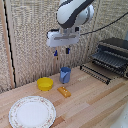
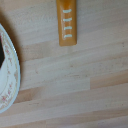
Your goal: Position your gripper near the tray handle while precisely lining it up. Firmly yet gently grip the handle, ensuring a strong hold. Slide the tray into the oven in a steady manner until it's entirely inside. Relinquish the handle as it sits within the oven and extract your gripper with care.
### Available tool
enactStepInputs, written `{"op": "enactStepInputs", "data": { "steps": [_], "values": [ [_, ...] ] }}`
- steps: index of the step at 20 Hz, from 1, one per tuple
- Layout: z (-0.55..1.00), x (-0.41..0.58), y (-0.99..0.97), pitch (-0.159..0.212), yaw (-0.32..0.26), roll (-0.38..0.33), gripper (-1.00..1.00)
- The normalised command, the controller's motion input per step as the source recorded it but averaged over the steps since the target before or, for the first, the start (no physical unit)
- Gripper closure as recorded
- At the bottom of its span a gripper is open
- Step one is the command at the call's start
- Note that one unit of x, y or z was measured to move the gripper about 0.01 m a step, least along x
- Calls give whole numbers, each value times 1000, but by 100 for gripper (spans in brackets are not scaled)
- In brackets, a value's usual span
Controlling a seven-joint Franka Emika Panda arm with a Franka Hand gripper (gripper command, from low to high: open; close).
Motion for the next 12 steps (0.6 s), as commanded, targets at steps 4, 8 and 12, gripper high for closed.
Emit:
{"op": "enactStepInputs", "data": {
  "steps": [4, 8, 12],
  "values": [
    [49, -22, -331, -25, 66, -271, -100],
    [9, -10, -384, -29, 64, -334, -100],
    [1, 0, -362, -26, 80, -323, -100]
  ]
}}
